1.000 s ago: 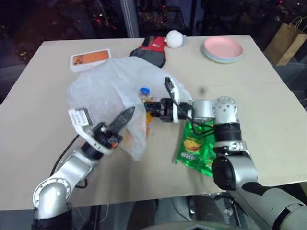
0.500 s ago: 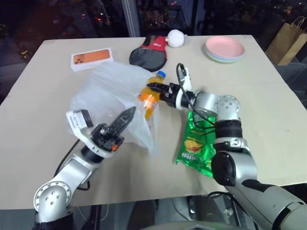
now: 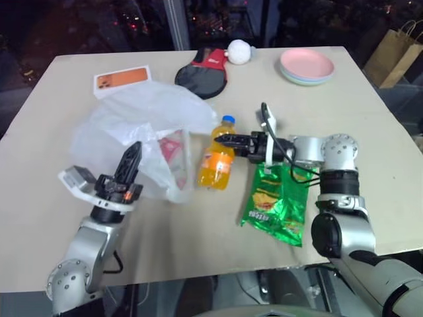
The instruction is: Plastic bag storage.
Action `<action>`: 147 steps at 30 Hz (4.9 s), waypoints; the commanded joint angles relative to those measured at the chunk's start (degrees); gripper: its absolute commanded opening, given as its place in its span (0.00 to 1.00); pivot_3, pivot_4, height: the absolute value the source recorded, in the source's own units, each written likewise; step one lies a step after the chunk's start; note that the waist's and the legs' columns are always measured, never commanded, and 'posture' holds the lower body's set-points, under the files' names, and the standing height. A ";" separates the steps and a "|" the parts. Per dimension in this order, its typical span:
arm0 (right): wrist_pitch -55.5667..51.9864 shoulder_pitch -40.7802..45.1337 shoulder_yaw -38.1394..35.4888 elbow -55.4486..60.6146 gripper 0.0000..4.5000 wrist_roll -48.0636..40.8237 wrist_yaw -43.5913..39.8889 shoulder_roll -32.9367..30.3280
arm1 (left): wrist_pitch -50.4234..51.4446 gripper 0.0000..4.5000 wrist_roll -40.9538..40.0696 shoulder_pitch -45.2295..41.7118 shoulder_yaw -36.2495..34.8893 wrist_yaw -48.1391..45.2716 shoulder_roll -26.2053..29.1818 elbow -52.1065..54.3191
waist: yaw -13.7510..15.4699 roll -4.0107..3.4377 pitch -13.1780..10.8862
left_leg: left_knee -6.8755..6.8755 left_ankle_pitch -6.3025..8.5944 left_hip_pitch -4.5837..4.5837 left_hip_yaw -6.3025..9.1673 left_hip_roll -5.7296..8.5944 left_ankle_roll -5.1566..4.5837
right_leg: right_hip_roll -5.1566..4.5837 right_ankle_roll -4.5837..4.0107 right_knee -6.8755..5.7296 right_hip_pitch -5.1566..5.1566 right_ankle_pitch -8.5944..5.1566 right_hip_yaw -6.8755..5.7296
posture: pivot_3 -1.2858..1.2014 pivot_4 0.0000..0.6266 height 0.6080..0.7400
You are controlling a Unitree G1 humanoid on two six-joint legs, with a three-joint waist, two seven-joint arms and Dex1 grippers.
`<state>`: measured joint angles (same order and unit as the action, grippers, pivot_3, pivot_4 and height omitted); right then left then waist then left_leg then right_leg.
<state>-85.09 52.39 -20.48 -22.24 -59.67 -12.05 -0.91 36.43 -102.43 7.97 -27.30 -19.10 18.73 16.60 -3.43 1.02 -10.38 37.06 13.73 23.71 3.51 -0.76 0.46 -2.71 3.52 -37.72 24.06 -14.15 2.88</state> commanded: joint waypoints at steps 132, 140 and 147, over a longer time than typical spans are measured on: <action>4.42 -17.14 7.15 11.53 0.02 -40.93 31.39 -14.41 | 7.66 0.00 9.53 -13.01 5.13 -4.42 3.05 -1.51 | 0.89 0.14 0.13 | 0.20 0.00 -0.24 0.02 0.05 -0.01 | -0.04 0.02 -0.03 -0.35 0.00 0.02 | 0.52 0.24 1.00; 15.28 -9.70 9.00 5.15 0.02 -46.87 43.50 -11.15 | 8.48 0.00 10.42 -11.22 6.56 -5.28 2.40 0.47 | 0.92 0.13 0.12 | 0.22 0.00 -0.27 0.02 0.02 -0.02 | 0.01 0.02 -0.13 -0.33 0.00 0.03 | 0.52 0.24 1.00; 25.93 -4.05 7.32 2.92 0.02 -46.47 53.78 -4.69 | 8.46 0.00 11.24 -11.11 7.31 -6.49 2.72 0.52 | 0.98 0.11 0.11 | 0.23 0.00 -0.11 0.04 0.03 -0.01 | -0.01 0.02 -0.08 -0.24 0.01 0.00 | 0.52 0.24 1.00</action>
<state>-64.08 44.95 -11.91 -20.79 -103.97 39.25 -7.72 44.73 -91.18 -3.08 -20.16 -24.28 21.09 15.08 -2.45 1.13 -10.27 37.29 13.73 23.61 3.56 -0.73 0.44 -2.72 3.54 -37.81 23.84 -14.14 2.88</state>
